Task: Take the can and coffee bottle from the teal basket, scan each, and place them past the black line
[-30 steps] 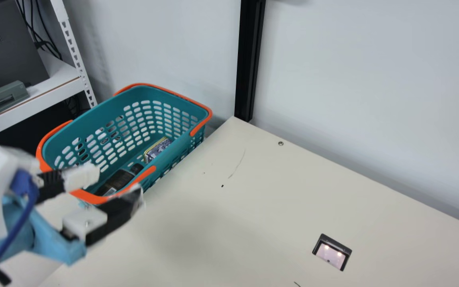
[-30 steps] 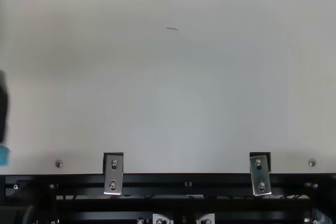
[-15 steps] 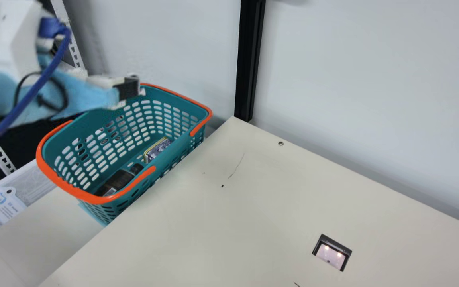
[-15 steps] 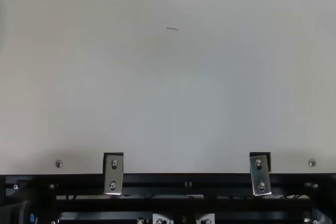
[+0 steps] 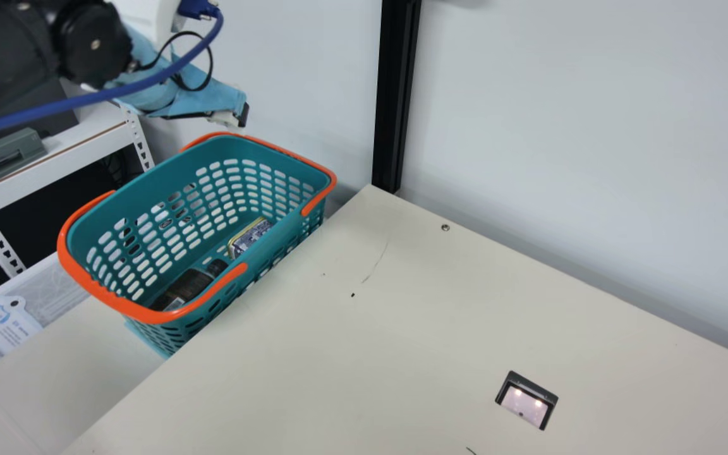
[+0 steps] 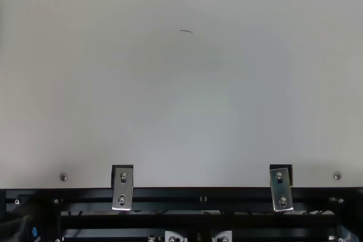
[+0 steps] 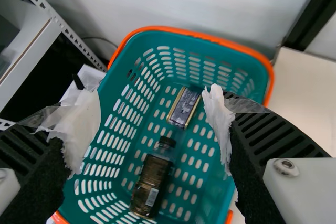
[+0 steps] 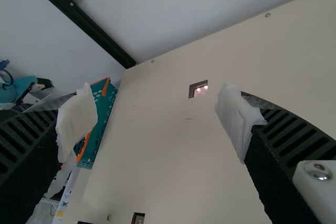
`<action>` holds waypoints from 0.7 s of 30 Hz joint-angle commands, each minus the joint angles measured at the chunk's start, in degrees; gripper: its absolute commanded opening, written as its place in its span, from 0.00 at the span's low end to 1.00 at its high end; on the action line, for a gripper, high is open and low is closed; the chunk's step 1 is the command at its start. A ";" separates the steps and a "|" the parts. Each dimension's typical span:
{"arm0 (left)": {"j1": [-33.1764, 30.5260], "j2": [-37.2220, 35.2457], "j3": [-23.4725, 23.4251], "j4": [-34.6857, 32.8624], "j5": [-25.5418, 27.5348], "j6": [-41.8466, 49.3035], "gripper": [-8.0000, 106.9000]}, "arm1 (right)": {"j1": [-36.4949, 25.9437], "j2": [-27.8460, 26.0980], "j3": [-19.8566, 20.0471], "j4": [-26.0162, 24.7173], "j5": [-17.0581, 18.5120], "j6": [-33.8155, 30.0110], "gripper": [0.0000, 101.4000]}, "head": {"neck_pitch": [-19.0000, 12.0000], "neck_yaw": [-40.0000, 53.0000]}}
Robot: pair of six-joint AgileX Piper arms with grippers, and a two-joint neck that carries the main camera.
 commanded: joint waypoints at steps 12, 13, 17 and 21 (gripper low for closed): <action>5.12 14.56 -2.62 -3.78 -0.99 16.18 0.85 | 0.00 0.00 0.00 0.00 0.00 0.00 1.00 | -2.12 0.63; 5.51 15.31 -2.16 -4.19 -1.82 17.52 0.85 | 0.00 0.00 0.00 0.00 0.00 0.00 1.00 | -2.12 0.63; 6.74 18.18 -0.34 -6.33 -5.34 22.57 0.85 | 0.00 0.00 0.00 0.00 0.00 0.00 1.00 | -2.12 0.63; 7.52 21.19 1.07 -8.19 -8.10 26.55 0.85 | 0.00 0.00 0.00 0.00 0.00 0.00 1.00 | -2.12 0.63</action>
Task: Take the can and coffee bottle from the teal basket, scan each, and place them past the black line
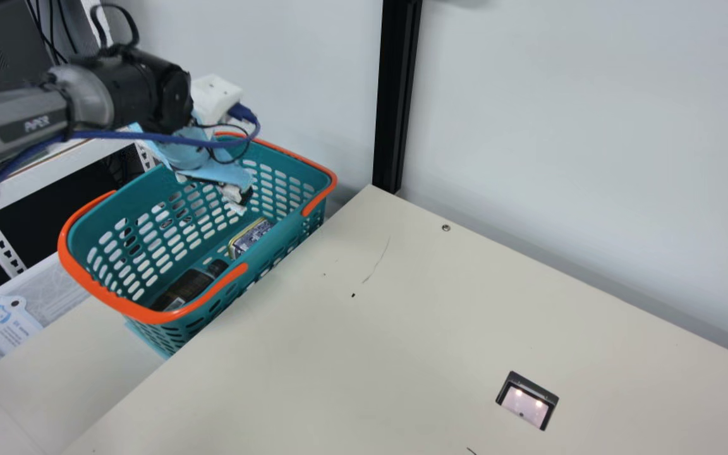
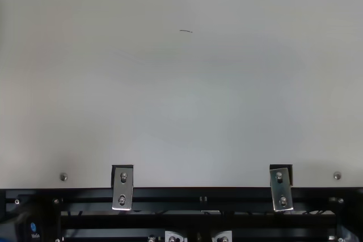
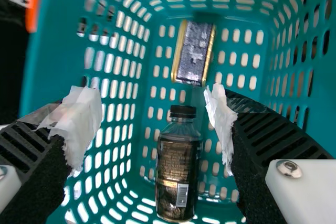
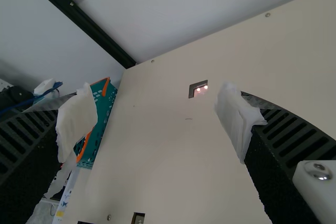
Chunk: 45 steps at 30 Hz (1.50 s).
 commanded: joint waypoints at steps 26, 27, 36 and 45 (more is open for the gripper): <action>-0.11 21.93 -11.39 -5.48 -5.33 11.10 0.85 | 0.00 0.00 0.00 0.00 0.00 0.00 1.00 | -1.83 0.63; -0.05 22.77 -12.54 -5.44 -5.16 11.22 0.85 | 0.00 0.00 0.00 0.00 0.00 0.00 1.00 | -1.83 0.63; 1.03 30.09 -23.16 -8.96 -0.97 14.25 0.85 | 0.00 0.00 0.00 0.00 0.00 0.00 1.00 | -1.83 0.63; 1.72 38.04 -32.11 -10.34 3.17 13.67 0.85 | 0.00 0.00 0.00 0.00 0.00 0.00 1.00 | -1.83 0.63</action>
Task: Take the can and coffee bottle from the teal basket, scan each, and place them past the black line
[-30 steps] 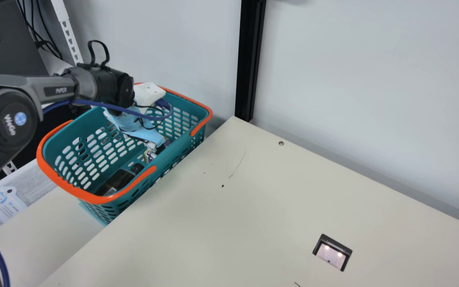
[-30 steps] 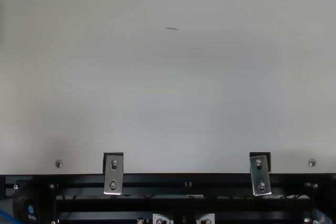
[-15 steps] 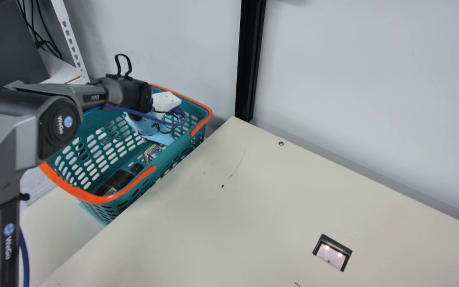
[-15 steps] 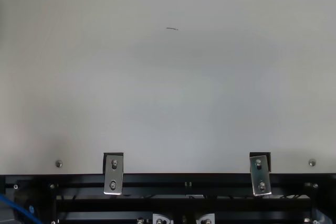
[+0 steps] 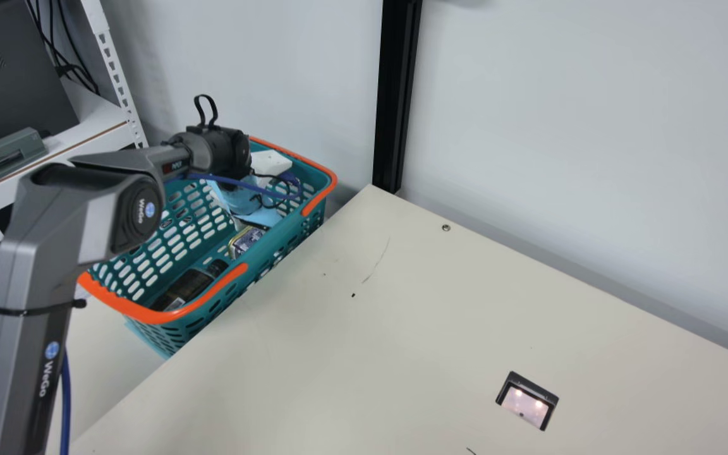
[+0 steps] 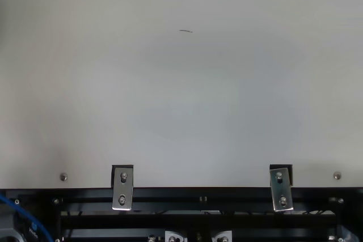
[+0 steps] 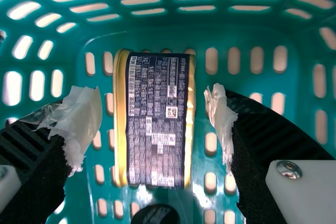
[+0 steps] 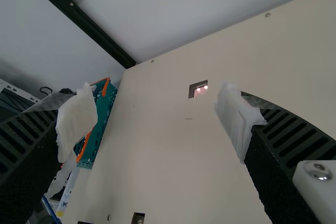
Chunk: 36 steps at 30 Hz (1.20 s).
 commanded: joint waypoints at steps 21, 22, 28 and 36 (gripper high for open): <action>0.56 -24.40 18.64 -13.77 -12.19 1.63 0.16 | 0.00 0.00 0.00 0.00 0.00 0.00 1.00 | -1.83 0.63; 0.50 -27.54 20.97 -15.62 -12.95 2.27 0.16 | 0.00 0.00 0.00 0.00 0.00 0.00 1.00 | -1.83 0.63; -0.58 -45.92 32.77 -26.13 -13.13 3.31 0.16 | 0.00 0.00 0.00 0.00 0.00 0.00 1.00 | -1.83 0.63; -1.81 -65.40 40.91 -29.89 -4.99 -7.87 0.16 | 0.00 0.00 0.00 0.00 0.00 0.00 1.00 | -1.83 0.63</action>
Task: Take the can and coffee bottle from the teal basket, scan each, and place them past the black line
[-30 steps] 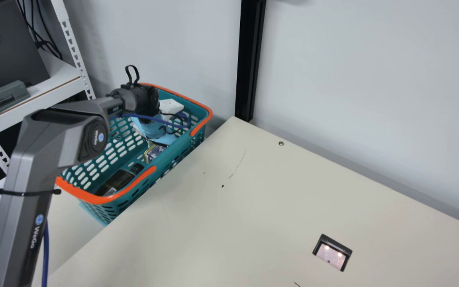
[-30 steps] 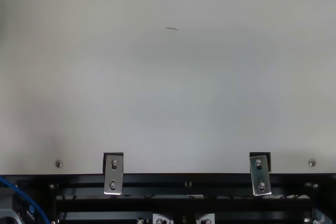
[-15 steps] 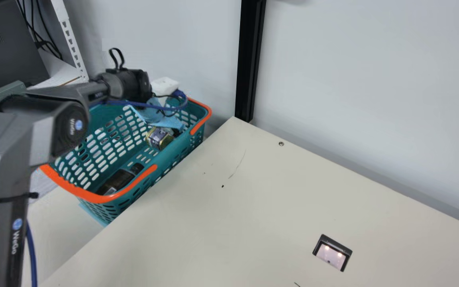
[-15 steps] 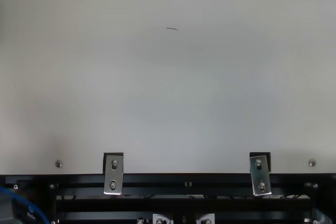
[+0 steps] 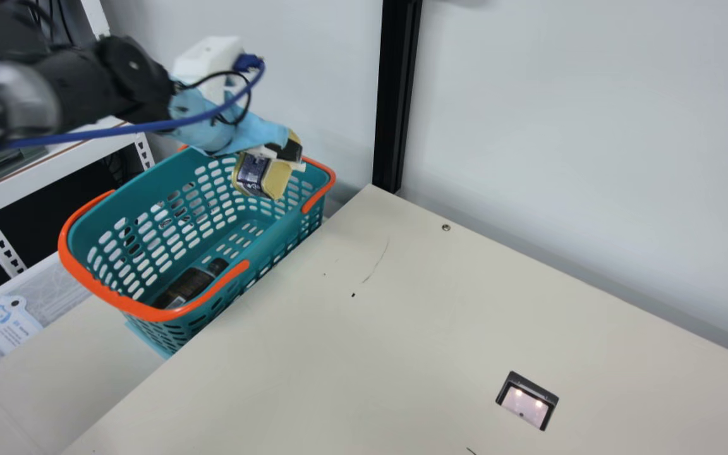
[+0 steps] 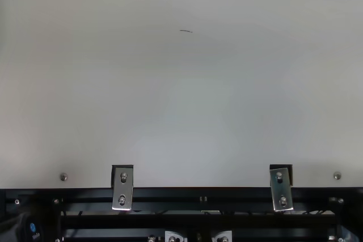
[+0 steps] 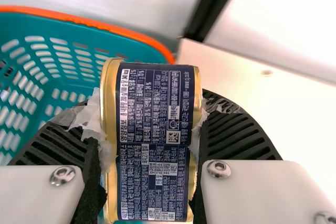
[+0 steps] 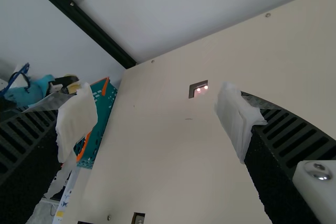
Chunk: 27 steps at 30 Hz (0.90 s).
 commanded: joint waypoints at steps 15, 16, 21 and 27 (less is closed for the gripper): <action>10.06 -27.46 1.26 -19.10 33.16 -23.68 0.16 | 0.00 0.00 0.00 0.00 0.00 0.00 1.00 | -1.83 0.63; 9.34 -27.95 2.47 -20.01 33.16 -25.59 0.16 | 0.00 0.00 0.00 0.00 0.00 0.00 1.00 | -1.83 0.63; 5.11 -30.50 8.37 -25.52 33.16 -34.79 0.16 | 0.00 0.00 0.00 0.00 0.00 0.00 1.00 | -1.83 0.63; 2.17 -35.05 13.43 -31.73 33.16 -45.85 0.16 | 0.00 0.00 0.00 0.00 0.00 0.00 1.00 | -1.83 0.63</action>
